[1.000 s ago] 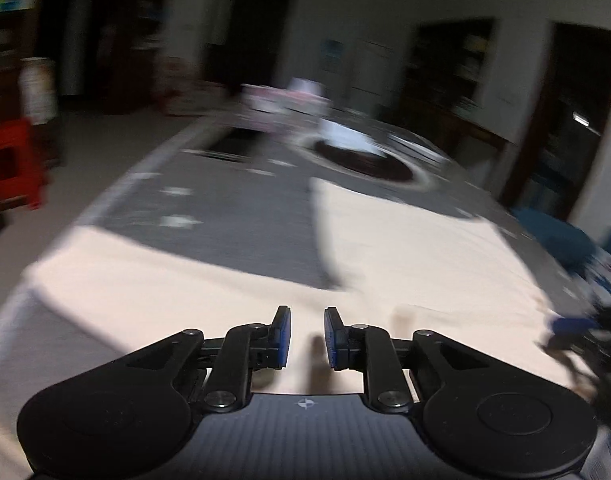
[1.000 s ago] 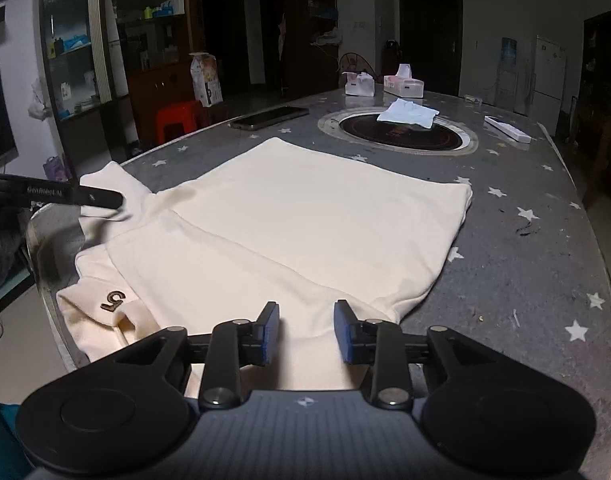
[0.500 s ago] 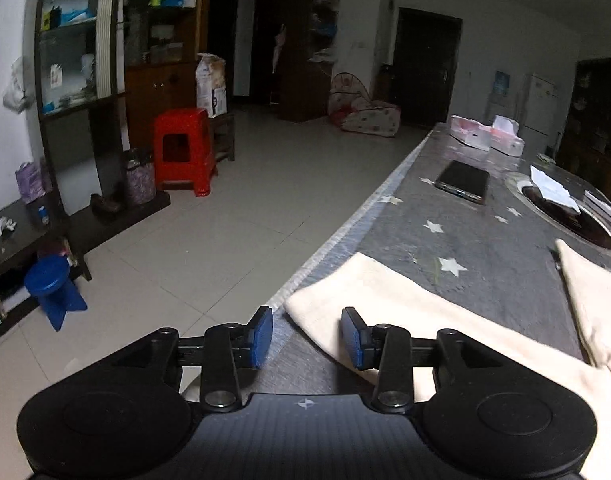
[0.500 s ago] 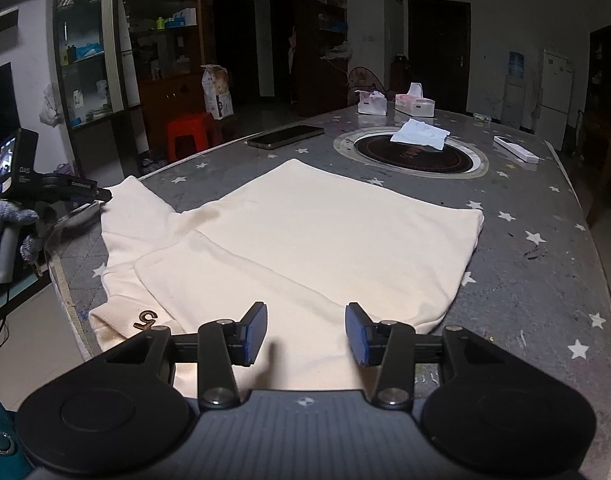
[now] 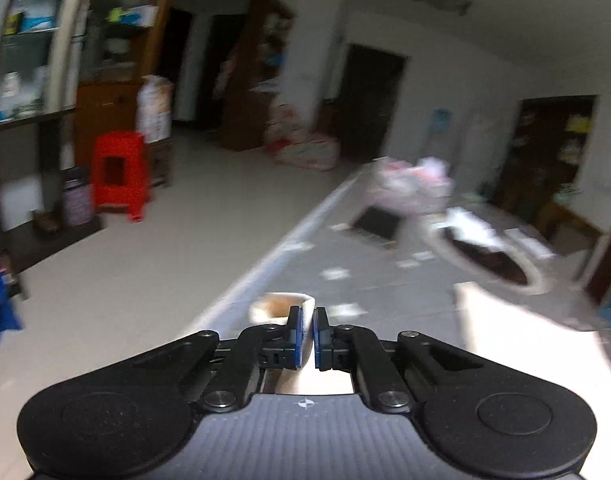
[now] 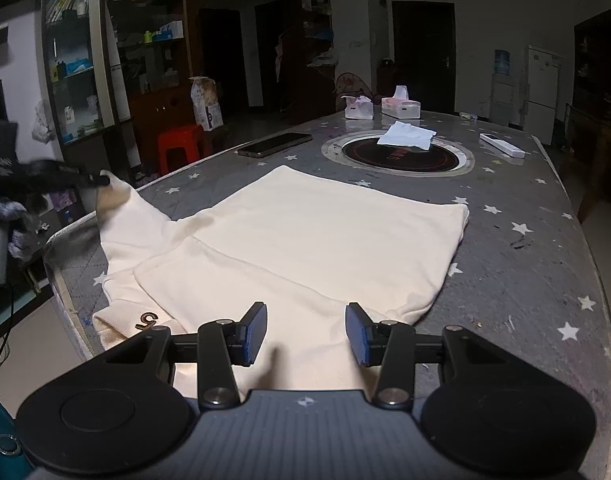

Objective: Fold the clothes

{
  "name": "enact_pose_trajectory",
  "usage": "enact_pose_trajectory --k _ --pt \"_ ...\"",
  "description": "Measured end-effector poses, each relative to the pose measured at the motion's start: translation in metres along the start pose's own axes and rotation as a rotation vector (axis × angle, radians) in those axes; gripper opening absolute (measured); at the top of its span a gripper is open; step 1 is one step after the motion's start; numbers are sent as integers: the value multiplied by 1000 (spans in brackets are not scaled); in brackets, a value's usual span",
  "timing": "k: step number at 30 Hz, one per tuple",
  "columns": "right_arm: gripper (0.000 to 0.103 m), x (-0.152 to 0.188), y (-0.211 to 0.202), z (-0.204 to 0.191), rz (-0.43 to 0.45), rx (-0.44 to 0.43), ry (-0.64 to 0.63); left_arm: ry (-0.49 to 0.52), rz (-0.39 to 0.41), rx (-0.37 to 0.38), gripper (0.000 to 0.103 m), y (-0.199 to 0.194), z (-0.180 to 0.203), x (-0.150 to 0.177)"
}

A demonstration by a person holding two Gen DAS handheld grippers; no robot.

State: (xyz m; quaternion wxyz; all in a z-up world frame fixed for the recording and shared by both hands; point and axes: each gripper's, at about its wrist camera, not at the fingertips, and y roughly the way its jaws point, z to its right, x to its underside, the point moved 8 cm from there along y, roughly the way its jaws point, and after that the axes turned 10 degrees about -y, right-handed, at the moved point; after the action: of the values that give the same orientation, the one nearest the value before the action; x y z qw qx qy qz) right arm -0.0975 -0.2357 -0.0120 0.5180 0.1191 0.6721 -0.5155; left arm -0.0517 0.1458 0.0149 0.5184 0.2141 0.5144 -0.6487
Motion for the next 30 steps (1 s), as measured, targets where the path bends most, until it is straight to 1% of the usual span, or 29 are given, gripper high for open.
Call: enact_pose_trajectory --k 4,8,10,14,18,22,24,26,28,30 --pt "44 2 -5 4 15 6 16 69 -20 180 6 -18 61 1" --pt "44 4 -11 9 30 17 32 127 -50 370 6 -39 126 10" --pt "44 7 -14 12 33 26 40 163 -66 446 6 -45 155 18" --pt "44 12 -21 20 42 48 71 220 -136 572 6 -52 204 48" --pt "44 19 -29 28 46 69 97 256 -219 655 6 -51 236 81" --pt "44 24 -32 34 41 87 112 297 -295 706 6 -49 255 112" --pt "44 25 -33 37 41 92 120 315 -333 716 6 -49 259 127" --pt "44 25 -34 38 42 94 124 323 -381 727 12 -48 260 140" --pt "44 24 -35 37 43 93 123 338 -393 718 13 -48 256 145" --pt "44 22 -35 36 46 90 120 342 -392 711 13 -50 248 143"
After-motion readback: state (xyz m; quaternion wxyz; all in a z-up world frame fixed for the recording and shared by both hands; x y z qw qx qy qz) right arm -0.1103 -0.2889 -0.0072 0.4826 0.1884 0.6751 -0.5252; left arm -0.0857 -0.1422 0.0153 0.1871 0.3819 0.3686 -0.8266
